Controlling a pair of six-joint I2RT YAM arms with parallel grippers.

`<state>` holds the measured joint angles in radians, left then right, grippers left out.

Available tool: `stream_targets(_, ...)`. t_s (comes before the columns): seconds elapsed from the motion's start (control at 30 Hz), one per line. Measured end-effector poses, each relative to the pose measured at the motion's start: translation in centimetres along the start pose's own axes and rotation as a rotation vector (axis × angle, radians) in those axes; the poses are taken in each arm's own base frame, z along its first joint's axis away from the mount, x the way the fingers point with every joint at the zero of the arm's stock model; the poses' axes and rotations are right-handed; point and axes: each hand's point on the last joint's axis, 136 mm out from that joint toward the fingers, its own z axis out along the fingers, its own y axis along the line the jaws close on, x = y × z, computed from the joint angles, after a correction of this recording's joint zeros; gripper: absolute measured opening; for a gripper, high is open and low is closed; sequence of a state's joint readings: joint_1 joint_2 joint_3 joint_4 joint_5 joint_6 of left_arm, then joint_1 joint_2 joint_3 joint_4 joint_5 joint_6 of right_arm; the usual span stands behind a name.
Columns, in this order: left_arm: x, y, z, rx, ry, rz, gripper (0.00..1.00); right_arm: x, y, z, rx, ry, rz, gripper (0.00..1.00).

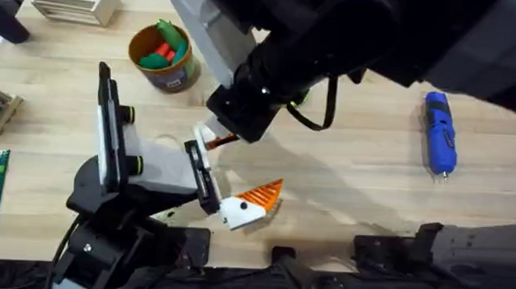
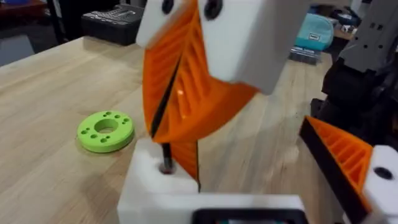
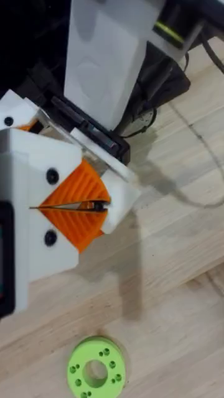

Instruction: Pick up the gripper from the table and insert it into the empty holder that is missing its gripper. Then pick up a screw, insert it into the mounting hole, and use the screwdriver to tighten it. Finally, clean up the table by picking up the vegetable and placing it into the bucket.

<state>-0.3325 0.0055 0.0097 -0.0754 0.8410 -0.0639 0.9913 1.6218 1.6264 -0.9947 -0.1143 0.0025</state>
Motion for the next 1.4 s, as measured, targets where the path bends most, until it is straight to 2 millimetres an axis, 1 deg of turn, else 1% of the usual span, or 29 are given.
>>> stream_targets(0.1,0.0,0.0,0.0,0.0,0.0,0.004,0.987,-0.3,-0.1,-0.4,0.01,-0.014,-0.003,0.006)
stream_targets(0.13,0.0,0.0,0.0,0.0,0.0,0.004,0.987,-0.6,-0.1,-1.9,0.023,-0.052,-0.008,0.006)
stream_targets(0.17,0.0,0.0,0.0,0.0,0.0,0.004,0.987,-0.7,0.0,-2.4,0.023,-0.064,-0.01,0.006)
stream_targets(0.2,0.0,0.0,0.0,0.0,0.0,0.004,0.987,-1.0,0.1,-3.4,0.023,-0.093,-0.013,0.006)
stream_targets(0.23,0.0,0.0,0.0,0.0,0.0,0.004,0.987,-1.2,0.1,-3.5,0.023,-0.099,-0.015,0.006)
stream_targets(0.4,0.0,0.0,0.0,0.0,0.0,0.004,0.987,-1.1,0.0,-2.7,0.022,-0.077,-0.012,0.006)
stream_targets(0.47,0.0,0.0,0.0,0.0,0.0,0.004,0.987,-0.9,0.4,-1.9,-0.005,-0.058,-0.01,0.006)
stream_targets(0.73,0.0,0.0,0.0,0.0,0.0,0.004,0.987,-0.6,0.5,-0.4,-0.023,-0.014,-0.003,0.006)
stream_targets(1.03,0.0,0.0,0.0,0.0,0.0,0.005,0.987,-0.6,0.5,-0.3,-0.026,-0.012,-0.003,0.006)
stream_targets(1.23,0.0,0.0,0.0,-0.002,0.001,-0.004,0.987,-0.1,0.3,1.4,-0.03,0.036,0.002,0.006)
stream_targets(1.4,0.0,0.1,0.0,-0.006,0.001,-0.006,0.987,-0.1,0.4,1.4,-0.032,0.039,0.002,0.006)
